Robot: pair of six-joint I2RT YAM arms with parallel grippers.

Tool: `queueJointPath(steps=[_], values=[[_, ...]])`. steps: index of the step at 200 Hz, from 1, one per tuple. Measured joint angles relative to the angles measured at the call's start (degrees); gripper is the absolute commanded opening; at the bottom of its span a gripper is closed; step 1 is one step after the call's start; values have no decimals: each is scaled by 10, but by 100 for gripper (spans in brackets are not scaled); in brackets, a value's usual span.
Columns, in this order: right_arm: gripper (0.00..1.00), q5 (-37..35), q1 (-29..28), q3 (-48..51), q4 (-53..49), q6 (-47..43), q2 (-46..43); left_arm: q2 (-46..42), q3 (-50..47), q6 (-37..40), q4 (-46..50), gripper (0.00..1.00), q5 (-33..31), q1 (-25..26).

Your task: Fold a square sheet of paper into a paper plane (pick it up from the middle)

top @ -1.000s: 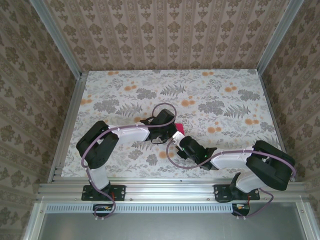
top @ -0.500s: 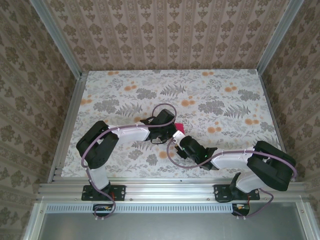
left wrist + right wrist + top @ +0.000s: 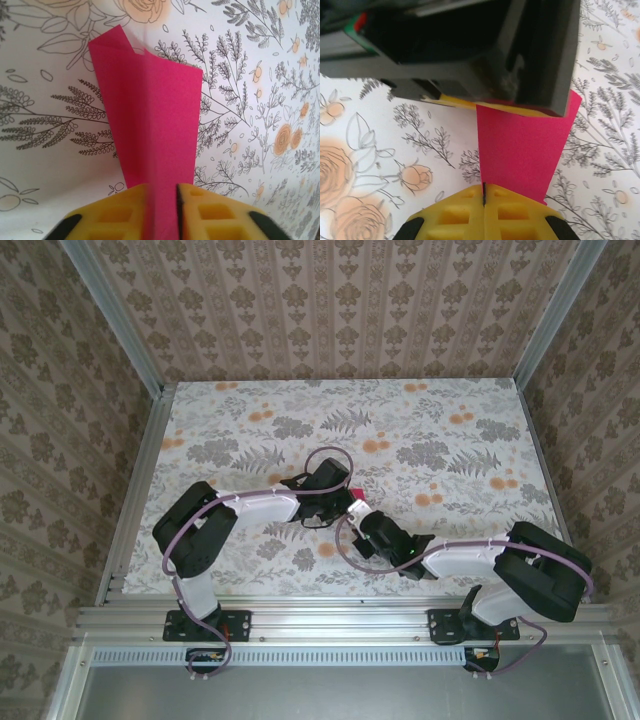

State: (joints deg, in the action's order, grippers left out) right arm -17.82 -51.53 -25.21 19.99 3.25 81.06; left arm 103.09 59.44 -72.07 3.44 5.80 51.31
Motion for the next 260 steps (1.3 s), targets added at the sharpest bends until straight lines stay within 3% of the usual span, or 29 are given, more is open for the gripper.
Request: queueJointPath(steps=[44,73,119,185,260], values=[[0,112,62,31,69,88,1,-43,-26,7,5,55,-12,-4],[0,187,97,43,104,146,17,-95,-46,10,10,57,-25,-4],[0,254,125,49,149,213,52,-135,-76,12,12,54,-38,-4],[0,308,178,75,207,333,69,-135,-85,21,6,37,-43,2],[0,355,224,96,343,466,148,-50,-52,24,-18,34,-18,7]])
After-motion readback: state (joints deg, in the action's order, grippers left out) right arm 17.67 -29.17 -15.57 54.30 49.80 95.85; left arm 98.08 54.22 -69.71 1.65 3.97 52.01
